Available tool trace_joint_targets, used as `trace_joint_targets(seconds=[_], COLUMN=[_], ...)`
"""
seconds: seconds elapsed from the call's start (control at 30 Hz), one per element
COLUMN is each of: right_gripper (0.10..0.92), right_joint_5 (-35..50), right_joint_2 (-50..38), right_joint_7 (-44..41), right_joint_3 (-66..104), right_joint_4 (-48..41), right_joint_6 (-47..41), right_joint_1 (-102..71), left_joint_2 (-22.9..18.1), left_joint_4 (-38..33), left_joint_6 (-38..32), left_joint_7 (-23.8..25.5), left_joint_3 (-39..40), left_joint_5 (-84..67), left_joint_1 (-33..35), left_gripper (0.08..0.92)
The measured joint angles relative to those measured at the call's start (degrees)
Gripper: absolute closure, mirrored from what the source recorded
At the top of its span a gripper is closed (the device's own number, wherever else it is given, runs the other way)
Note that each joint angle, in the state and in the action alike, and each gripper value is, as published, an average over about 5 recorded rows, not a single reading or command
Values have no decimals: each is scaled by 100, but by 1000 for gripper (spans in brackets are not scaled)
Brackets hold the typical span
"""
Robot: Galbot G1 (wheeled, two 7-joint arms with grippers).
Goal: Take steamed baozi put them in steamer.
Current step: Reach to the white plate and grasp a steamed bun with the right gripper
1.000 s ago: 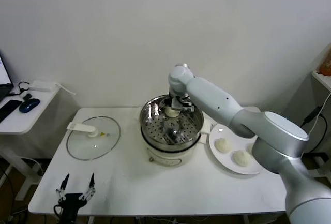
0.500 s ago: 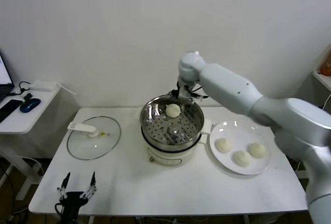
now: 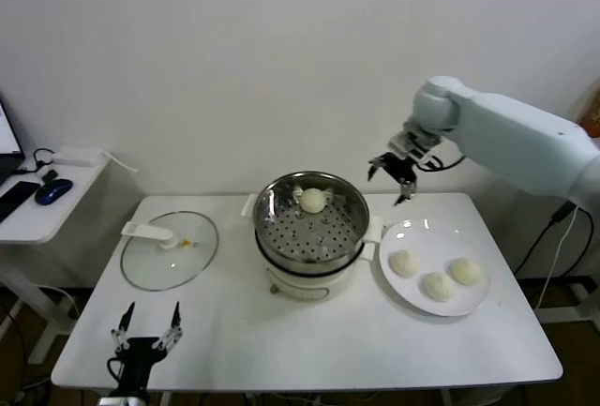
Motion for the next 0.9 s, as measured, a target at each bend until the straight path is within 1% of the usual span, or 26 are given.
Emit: trace_joint_targets(seconds=[0.2, 0.4, 0.9], right_gripper=[203, 203, 203], right_joint_5=[401, 469, 228], right_joint_2=[-420, -551, -142], right_joint_7=[80, 199, 502], right_joint_3=[-183, -45, 703], right_joint_4=[-53, -209, -841], right_joint_6=[-497, -845, -1238], right_joint_1=[-186, -610, -1802], left_joint_2=[15, 23, 25], left_joint_4=[0, 17, 48], left_joint_6=[25, 29, 32], left_joint_7=[11, 11, 2], left_joint_3=[31, 21, -37], left_joint_5=[22, 21, 0], left_joint_1=[-6, -1, 16], left_gripper=[177, 177, 177])
